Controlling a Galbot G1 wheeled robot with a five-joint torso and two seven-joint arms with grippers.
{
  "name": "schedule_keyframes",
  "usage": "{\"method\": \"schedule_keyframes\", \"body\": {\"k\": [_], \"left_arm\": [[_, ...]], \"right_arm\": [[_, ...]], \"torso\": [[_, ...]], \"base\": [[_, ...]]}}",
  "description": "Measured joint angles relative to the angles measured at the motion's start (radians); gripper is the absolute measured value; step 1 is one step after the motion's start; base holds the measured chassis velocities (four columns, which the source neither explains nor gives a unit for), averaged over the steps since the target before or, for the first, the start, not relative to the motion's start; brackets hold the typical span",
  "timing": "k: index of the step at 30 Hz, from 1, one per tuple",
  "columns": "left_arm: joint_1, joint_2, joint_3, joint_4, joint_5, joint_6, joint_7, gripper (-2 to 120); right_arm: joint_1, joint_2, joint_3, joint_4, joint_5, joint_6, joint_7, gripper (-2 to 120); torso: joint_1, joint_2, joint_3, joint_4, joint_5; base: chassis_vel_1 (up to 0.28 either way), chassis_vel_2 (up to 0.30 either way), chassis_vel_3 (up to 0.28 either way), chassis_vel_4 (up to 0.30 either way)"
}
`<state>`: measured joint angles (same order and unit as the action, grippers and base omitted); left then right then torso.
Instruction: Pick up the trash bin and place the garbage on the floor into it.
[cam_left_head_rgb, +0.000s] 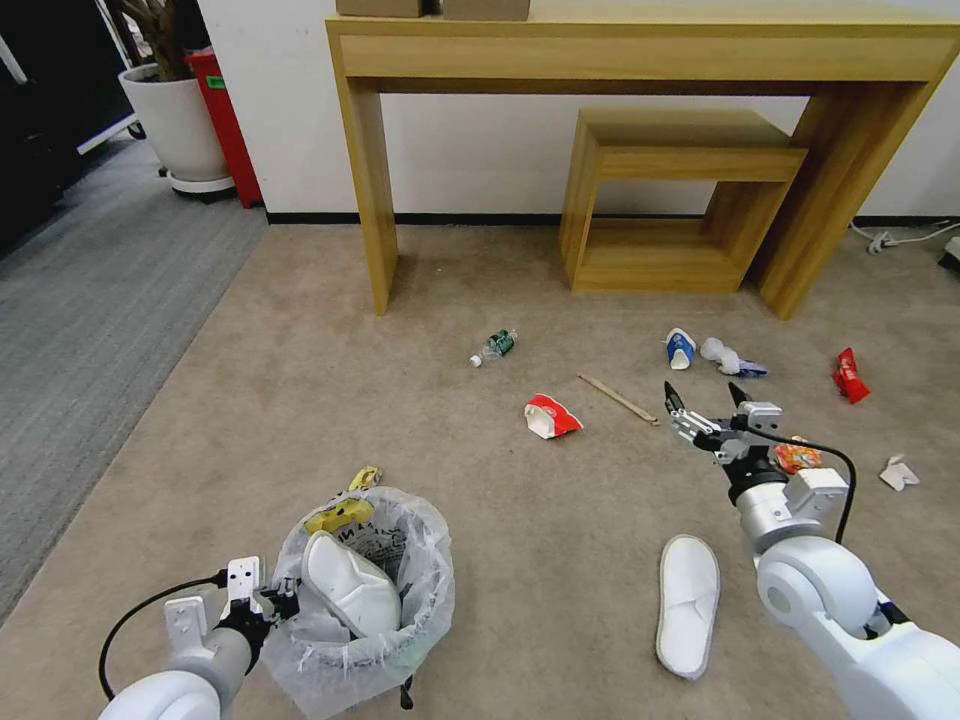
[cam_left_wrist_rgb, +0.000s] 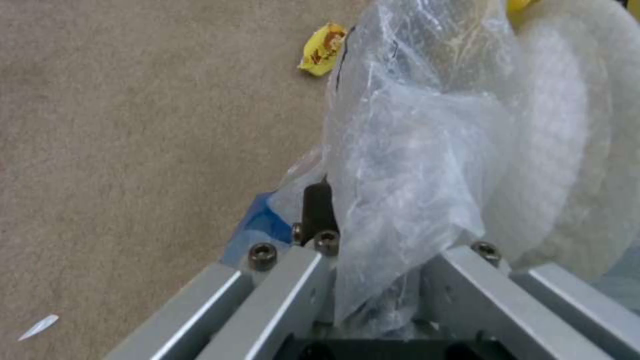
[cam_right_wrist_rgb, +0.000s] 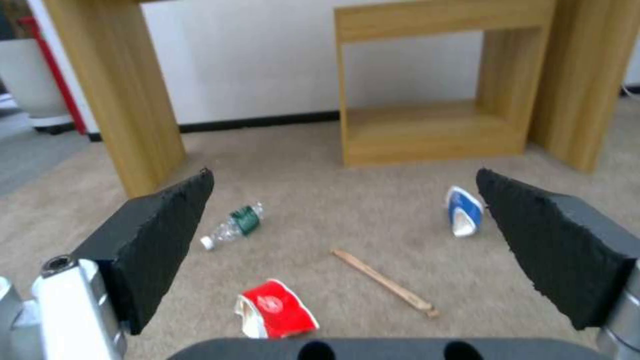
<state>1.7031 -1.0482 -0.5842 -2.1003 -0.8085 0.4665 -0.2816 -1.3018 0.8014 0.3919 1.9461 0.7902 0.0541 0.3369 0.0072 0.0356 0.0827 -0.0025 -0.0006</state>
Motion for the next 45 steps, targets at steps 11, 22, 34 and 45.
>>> {"method": "schedule_keyframes", "body": {"k": [11,22,34,45], "left_arm": [[-0.005,0.003,-0.005,0.002,-0.005,0.001,-0.002,1],[0.004,-0.006,-0.005,-0.001,0.001,0.001,-0.002,1],[0.022,-0.011,-0.019,-0.005,0.009,-0.004,0.002,1],[0.008,-0.01,-0.028,0.011,0.008,-0.019,0.007,1]], "right_arm": [[-0.006,0.001,0.004,-0.008,0.014,-0.044,0.044,100],[-0.034,0.002,0.018,0.011,0.097,-0.134,0.151,100],[-0.066,-0.033,0.024,-0.021,0.287,-0.346,0.281,100],[-0.076,-0.064,0.035,-0.092,0.506,-0.516,0.422,100]], "torso": [[0.0,0.0,0.0,0.0,0.0],[0.0,0.0,0.0,0.0002,-0.0001],[0.0,0.0,0.0,0.0001,0.0],[0.0,0.0,0.0,0.0001,0.0]], "base": [[0.0,0.0,0.0,0.0],[0.0,0.0,0.0,0.0],[0.0,0.0,0.0,0.0],[0.0,0.0,0.0,0.0]]}}
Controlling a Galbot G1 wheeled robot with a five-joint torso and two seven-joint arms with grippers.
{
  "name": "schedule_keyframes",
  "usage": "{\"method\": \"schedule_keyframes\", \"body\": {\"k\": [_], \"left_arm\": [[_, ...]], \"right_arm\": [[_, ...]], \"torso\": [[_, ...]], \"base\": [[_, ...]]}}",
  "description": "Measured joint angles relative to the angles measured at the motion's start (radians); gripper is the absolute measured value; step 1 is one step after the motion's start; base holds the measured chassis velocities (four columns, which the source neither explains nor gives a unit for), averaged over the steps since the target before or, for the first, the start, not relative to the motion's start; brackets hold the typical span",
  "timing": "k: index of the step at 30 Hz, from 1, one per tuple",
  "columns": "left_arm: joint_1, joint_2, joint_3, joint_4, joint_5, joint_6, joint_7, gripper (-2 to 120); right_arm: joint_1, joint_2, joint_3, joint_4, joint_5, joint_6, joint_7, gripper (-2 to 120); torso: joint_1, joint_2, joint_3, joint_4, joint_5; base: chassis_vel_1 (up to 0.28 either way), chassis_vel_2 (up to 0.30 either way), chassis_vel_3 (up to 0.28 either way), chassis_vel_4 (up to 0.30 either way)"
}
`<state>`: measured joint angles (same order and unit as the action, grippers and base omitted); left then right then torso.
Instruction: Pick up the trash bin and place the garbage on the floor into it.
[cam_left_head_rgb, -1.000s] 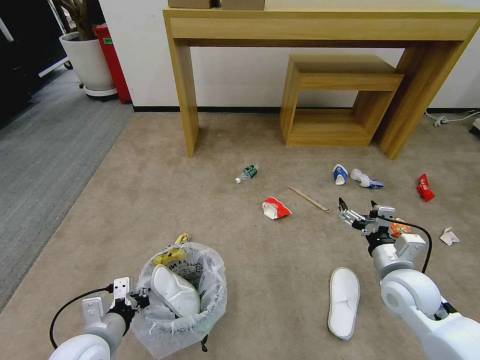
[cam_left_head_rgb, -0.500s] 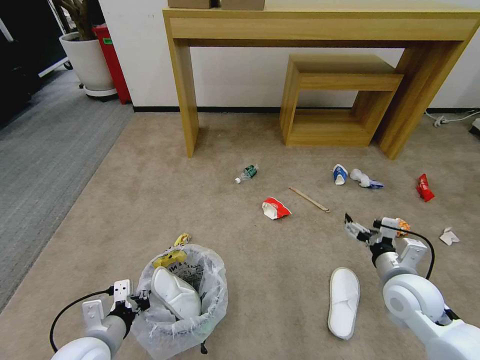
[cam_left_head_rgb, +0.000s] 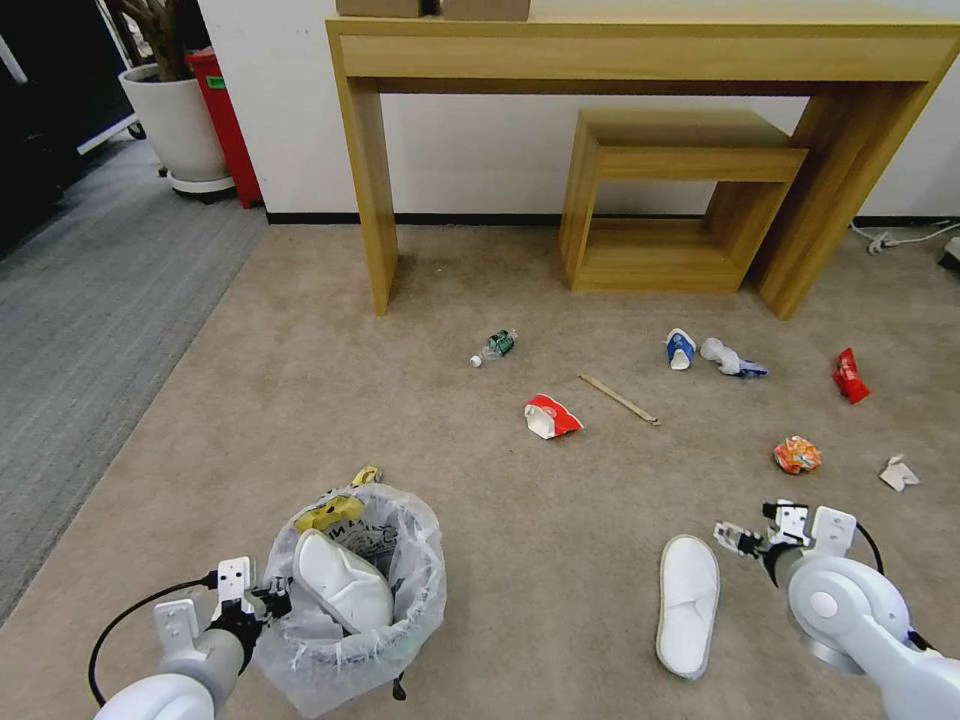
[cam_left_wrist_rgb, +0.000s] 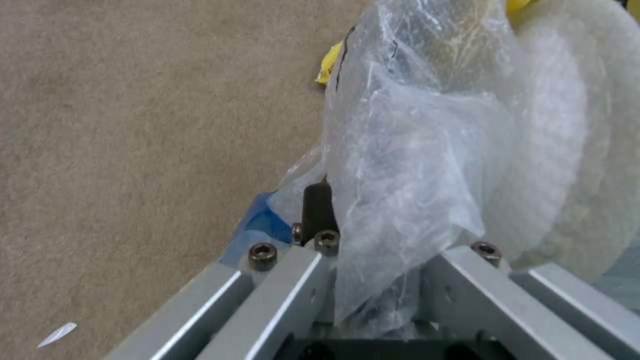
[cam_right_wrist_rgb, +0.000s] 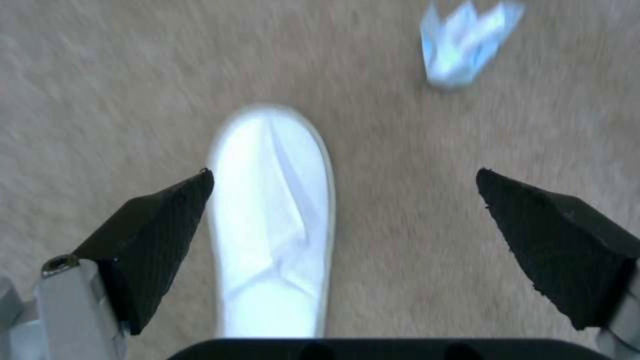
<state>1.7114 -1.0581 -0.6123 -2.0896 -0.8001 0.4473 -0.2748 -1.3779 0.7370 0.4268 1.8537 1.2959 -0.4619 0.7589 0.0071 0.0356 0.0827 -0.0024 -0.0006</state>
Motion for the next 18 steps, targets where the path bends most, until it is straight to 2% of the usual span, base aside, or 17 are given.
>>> {"method": "schedule_keyframes", "body": {"k": [9,12,18], "left_arm": [[-0.018,0.0,0.007,0.01,-0.011,0.0,0.001,1],[-0.02,-0.003,0.01,0.012,-0.012,-0.002,0.0,1],[-0.004,-0.007,0.007,0.005,-0.009,-0.008,0.001,1]], "right_arm": [[0.0,0.029,-0.042,-0.138,-0.03,-0.042,-0.05,100],[0.02,0.041,-0.077,-0.211,-0.072,-0.049,-0.116,100],[0.054,0.052,-0.15,-0.283,-0.159,-0.02,-0.211,96]], "torso": [[0.0,0.0,0.0,-0.0001,0.0002],[0.0,0.0,0.0,-0.0001,-0.0001],[0.0,0.0,0.0,-0.0001,0.0]], "base": [[0.0,0.0,0.0,0.0],[0.0,0.0,0.0,0.0],[0.0,0.0,0.0,0.0]]}}
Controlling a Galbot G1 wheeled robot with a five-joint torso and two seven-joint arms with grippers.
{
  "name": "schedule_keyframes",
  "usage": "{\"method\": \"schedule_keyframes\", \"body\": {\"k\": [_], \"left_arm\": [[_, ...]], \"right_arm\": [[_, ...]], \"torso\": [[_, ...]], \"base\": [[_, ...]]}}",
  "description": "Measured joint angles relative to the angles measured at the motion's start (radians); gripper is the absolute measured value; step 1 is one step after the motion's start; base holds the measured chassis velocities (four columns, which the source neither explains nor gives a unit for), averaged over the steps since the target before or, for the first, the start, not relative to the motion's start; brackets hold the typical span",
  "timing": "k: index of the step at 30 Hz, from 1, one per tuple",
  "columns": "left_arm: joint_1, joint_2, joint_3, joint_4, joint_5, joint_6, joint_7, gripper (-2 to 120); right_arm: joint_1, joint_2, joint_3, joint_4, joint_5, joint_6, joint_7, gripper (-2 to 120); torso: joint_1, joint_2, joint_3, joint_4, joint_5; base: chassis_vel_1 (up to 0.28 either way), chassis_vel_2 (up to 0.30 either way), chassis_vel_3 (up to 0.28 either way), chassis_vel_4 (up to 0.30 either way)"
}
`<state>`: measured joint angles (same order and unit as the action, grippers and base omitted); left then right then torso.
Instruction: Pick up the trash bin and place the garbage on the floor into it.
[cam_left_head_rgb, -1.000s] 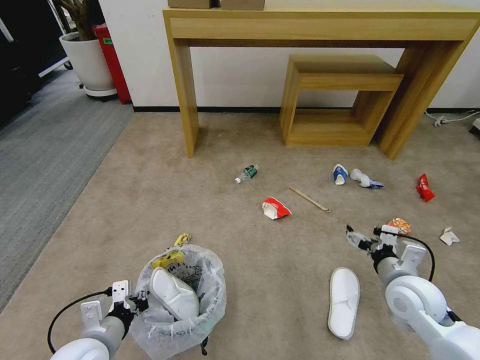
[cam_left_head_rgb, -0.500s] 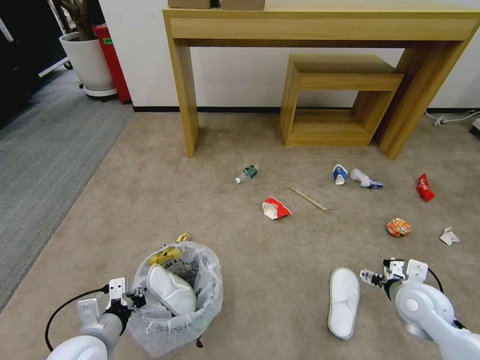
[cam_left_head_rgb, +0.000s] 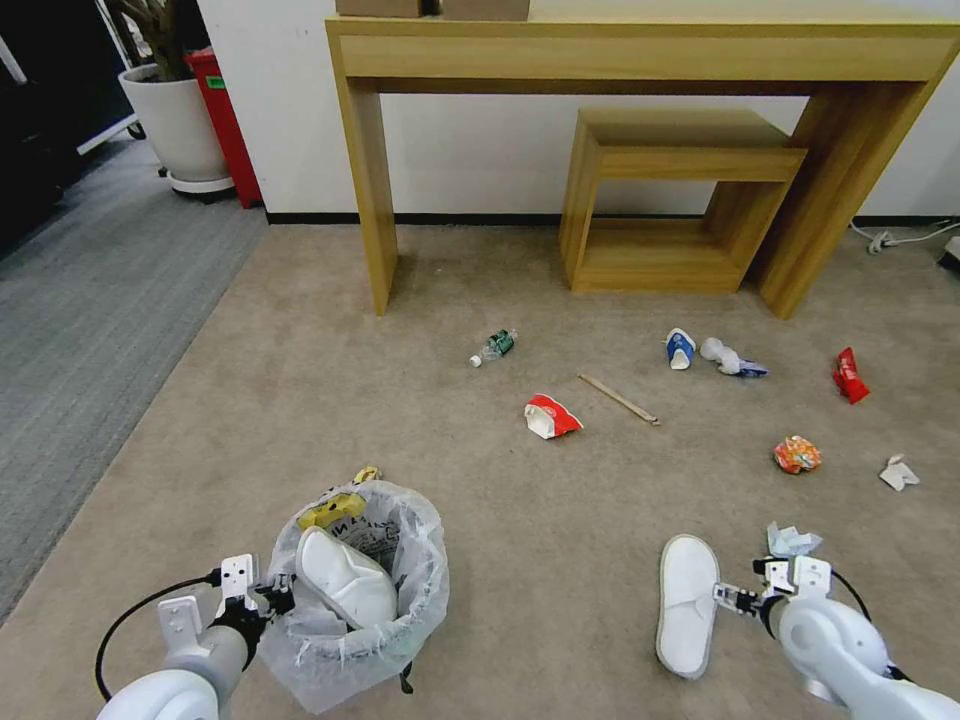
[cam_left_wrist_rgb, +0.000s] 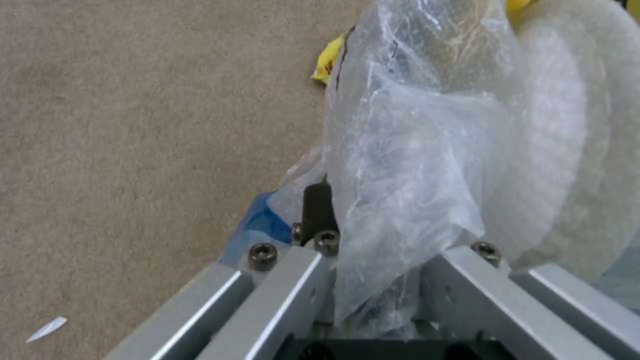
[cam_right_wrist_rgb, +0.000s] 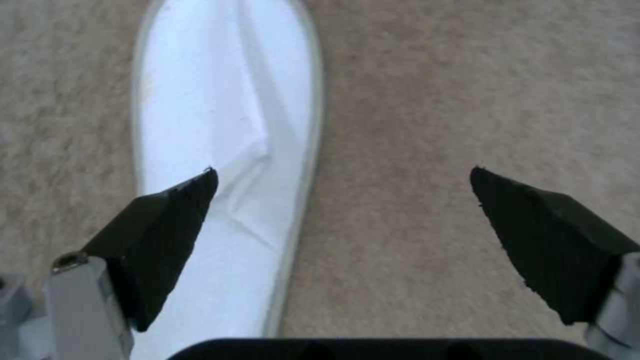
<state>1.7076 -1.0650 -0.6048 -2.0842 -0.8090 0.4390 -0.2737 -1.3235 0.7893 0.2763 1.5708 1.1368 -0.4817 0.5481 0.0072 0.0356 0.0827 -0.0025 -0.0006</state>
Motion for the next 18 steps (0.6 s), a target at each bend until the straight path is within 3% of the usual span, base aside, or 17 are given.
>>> {"method": "schedule_keyframes", "body": {"k": [18], "left_arm": [[0.025,0.0,-0.004,-0.026,0.002,-0.01,0.002,1]], "right_arm": [[0.104,0.011,-0.148,-0.126,-0.109,0.072,-0.11,95]], "torso": [[0.0,0.0,0.0,0.0,-0.0001]], "base": [[0.0,0.0,0.0,0.0]]}}
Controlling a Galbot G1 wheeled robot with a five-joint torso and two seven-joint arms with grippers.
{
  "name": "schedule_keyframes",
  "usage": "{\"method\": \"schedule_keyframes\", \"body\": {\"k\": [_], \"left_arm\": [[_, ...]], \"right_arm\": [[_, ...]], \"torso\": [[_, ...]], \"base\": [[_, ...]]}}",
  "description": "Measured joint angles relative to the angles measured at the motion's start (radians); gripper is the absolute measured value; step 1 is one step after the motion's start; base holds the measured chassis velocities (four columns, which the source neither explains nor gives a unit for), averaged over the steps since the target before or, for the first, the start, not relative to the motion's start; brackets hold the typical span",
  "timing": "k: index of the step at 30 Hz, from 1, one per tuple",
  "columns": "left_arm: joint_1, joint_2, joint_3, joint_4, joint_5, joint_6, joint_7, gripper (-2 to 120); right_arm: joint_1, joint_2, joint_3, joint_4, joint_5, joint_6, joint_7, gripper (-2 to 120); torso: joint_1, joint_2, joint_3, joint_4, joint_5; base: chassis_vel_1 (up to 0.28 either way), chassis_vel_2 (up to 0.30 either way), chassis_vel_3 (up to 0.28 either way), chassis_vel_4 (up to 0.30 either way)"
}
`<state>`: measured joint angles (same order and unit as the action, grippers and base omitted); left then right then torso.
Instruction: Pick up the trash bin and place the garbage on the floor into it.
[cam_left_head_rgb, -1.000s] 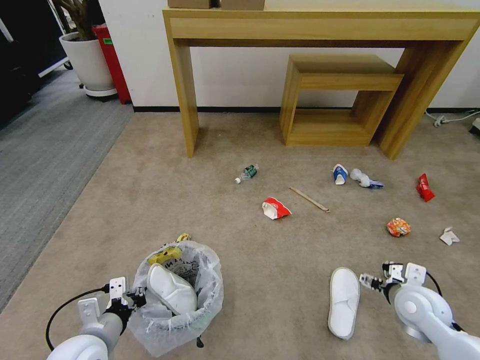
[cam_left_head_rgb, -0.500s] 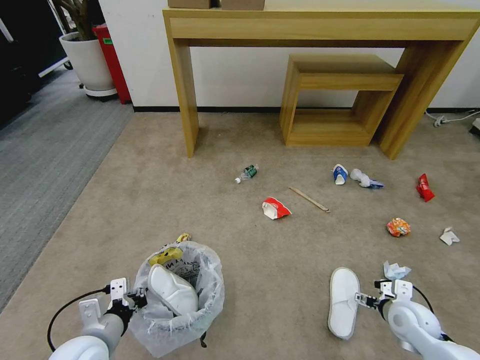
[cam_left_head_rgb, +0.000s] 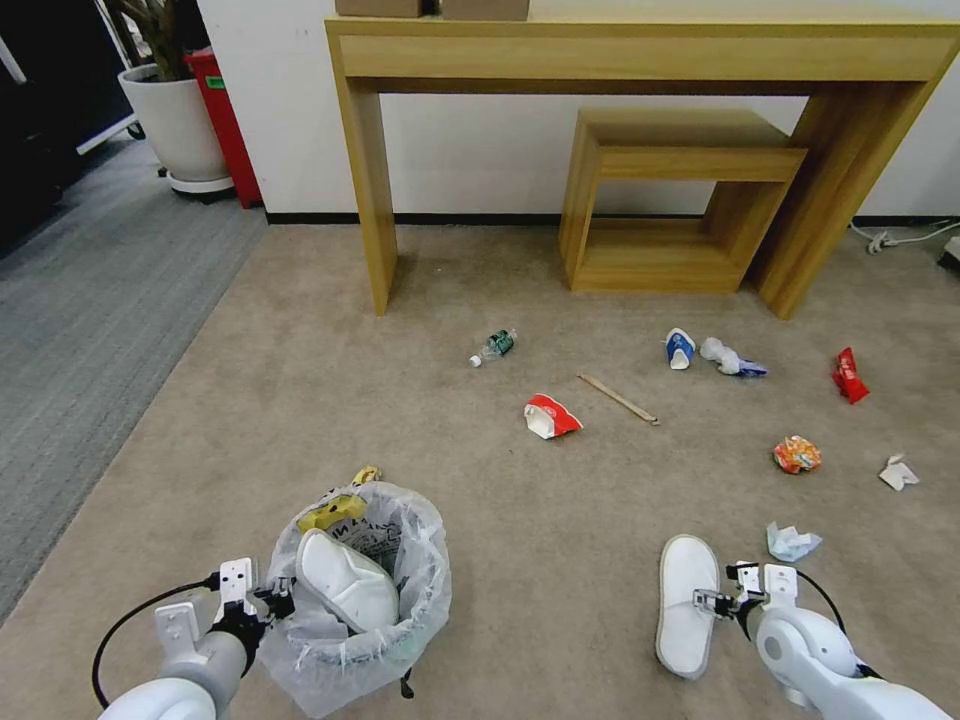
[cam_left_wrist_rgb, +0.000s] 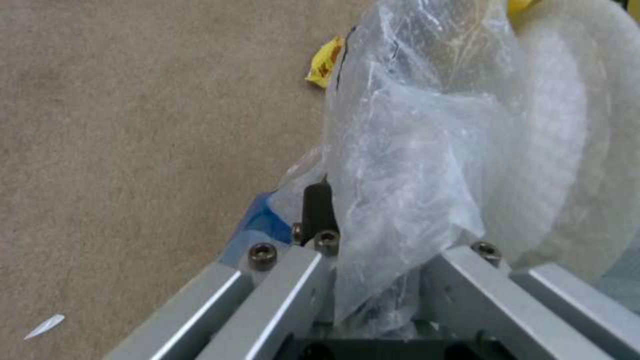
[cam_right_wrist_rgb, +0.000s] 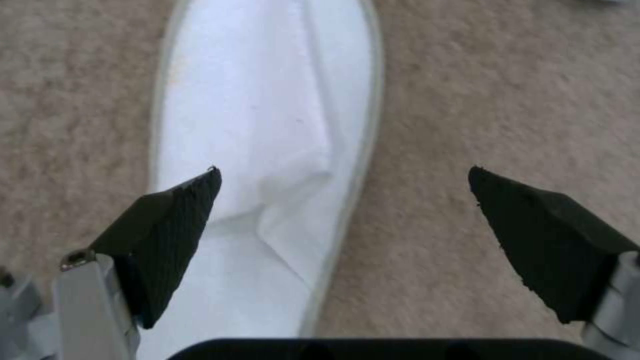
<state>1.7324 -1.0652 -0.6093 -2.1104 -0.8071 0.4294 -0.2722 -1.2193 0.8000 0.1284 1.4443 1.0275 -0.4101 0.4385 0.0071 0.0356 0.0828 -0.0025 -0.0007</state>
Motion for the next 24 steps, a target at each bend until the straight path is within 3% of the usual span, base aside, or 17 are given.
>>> {"method": "schedule_keyframes", "body": {"k": [17,24], "left_arm": [[-0.008,-0.002,0.007,0.005,0.0,-0.013,0.006,1],[-0.01,-0.002,0.013,0.007,-0.001,-0.018,0.009,1]], "right_arm": [[0.068,0.052,-0.069,-0.073,-0.046,0.033,-0.017,91],[0.088,0.072,-0.101,-0.114,-0.077,0.062,-0.032,65]], "torso": [[0.0,0.0,0.0,-0.0001,0.0],[0.0,0.0,0.0,0.0,-0.0001]], "base": [[0.0,0.0,0.0,0.0],[0.0,0.0,0.0,0.0]]}}
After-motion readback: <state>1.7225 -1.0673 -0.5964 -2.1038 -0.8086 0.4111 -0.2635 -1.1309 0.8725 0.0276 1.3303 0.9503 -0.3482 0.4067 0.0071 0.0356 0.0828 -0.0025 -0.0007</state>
